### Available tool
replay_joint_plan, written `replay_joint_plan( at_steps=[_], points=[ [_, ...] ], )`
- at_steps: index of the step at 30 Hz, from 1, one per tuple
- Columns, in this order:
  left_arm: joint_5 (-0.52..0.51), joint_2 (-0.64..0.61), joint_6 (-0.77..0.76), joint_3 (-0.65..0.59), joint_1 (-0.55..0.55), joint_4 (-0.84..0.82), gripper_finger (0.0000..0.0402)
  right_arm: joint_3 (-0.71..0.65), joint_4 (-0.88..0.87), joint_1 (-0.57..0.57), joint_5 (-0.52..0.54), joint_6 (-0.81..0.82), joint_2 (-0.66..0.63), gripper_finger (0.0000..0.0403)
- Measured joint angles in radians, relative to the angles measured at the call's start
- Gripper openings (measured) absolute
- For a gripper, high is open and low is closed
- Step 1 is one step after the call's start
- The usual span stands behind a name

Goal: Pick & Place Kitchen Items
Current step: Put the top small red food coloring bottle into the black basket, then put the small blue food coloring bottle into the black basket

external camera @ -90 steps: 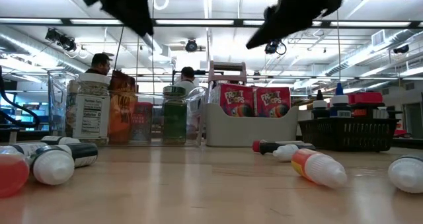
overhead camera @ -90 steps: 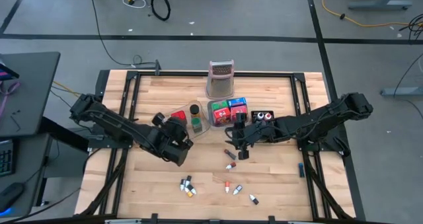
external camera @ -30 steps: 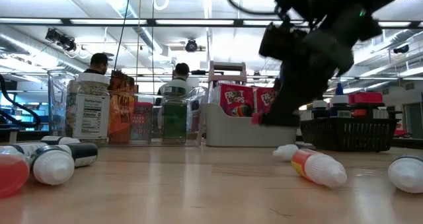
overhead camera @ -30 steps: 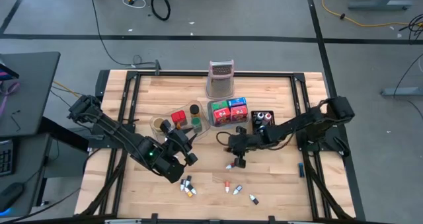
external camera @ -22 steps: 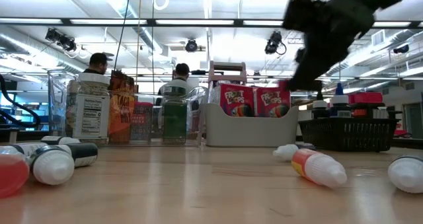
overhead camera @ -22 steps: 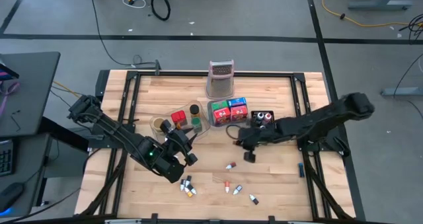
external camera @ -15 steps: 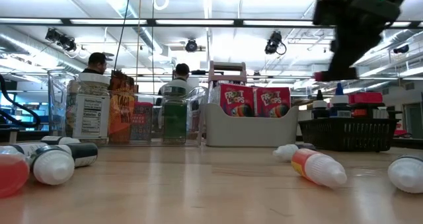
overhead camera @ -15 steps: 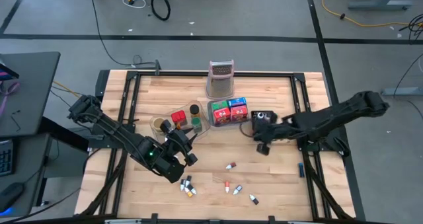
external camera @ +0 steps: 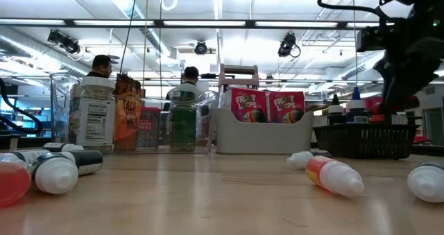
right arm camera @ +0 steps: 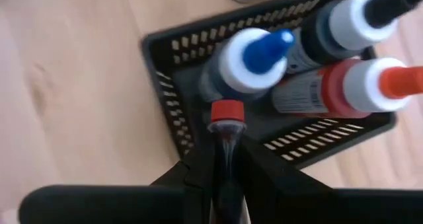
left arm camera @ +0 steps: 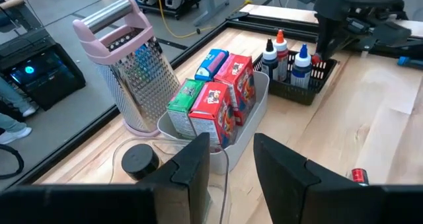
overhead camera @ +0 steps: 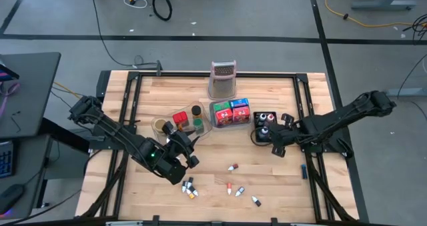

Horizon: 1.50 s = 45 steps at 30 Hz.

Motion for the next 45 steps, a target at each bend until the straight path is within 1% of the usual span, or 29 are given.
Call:
replay_joint_plan(
  at_steps=[4, 9, 12, 19, 22, 24, 26, 29, 31, 33, 34, 37, 40, 43, 45],
  points=[
    [0.0, 0.0, 0.0, 0.0, 0.0, 0.0, 0.0126, -0.012, 0.022, 0.0, 0.065, -0.001, 0.0, 0.0068],
    [-0.001, 0.0, 0.0, 0.0, 0.0, 0.0, 0.0126, -0.012, 0.088, 0.0, 0.07, -0.059, 0.0, 0.0083],
    [0.0, 0.0, 0.0, 0.0, 0.0, 0.0, 0.0126, -0.012, 0.117, 0.0, 0.041, -0.08, 0.0, 0.0103],
    [0.0, 0.0, 0.0, 0.0, 0.0, 0.0, 0.0126, -0.012, 0.115, 0.0, 0.083, -0.074, 0.0, 0.0163],
    [0.0, 0.0, 0.0, 0.0, 0.0, 0.0, 0.0126, -0.012, 0.115, 0.0, 0.065, -0.066, 0.0, 0.0184],
    [0.0, 0.0, 0.0, 0.0, 0.0, 0.0, 0.0126, -0.012, 0.115, 0.0, 0.026, -0.051, 0.0, 0.0195],
    [0.0, 0.0, 0.0, 0.0, 0.0, 0.0, 0.0126, -0.012, 0.116, 0.0, -0.035, -0.031, 0.0, 0.02],
    [0.0, 0.0, 0.0, 0.0, 0.0, 0.0, 0.0126, -0.01, 0.119, 0.0, -0.172, 0.03, 0.0, 0.0203],
    [0.0, 0.0, 0.0, 0.0, 0.0, 0.0, 0.0126, -0.008, 0.122, 0.0, -0.266, 0.045, 0.0, 0.0203],
    [0.0, 0.0, 0.0, 0.0, 0.0, 0.0, 0.0126, -0.008, 0.123, 0.001, -0.337, 0.041, 0.0, 0.0203],
    [0.0, 0.0, -0.001, 0.0, 0.0, 0.0, 0.0126, -0.008, 0.123, 0.001, -0.36, 0.032, 0.0, 0.0203],
    [0.0, 0.0, -0.002, 0.0, 0.0, 0.0, 0.0126, -0.007, 0.121, 0.005, -0.386, 0.045, 0.0, 0.0204],
    [0.0, 0.0, -0.003, 0.0, 0.0, 0.0, 0.0126, -0.006, 0.09, 0.017, -0.431, 0.143, 0.0, 0.0204],
    [0.0, 0.0, -0.004, 0.0, 0.0, 0.0, 0.0126, -0.006, 0.023, 0.036, -0.515, 0.316, 0.0, 0.0204],
    [0.0, 0.0, -0.004, 0.0, 0.0, 0.0, 0.0126, -0.006, -0.03, 0.048, -0.549, 0.426, 0.0, 0.0204]
  ],
)
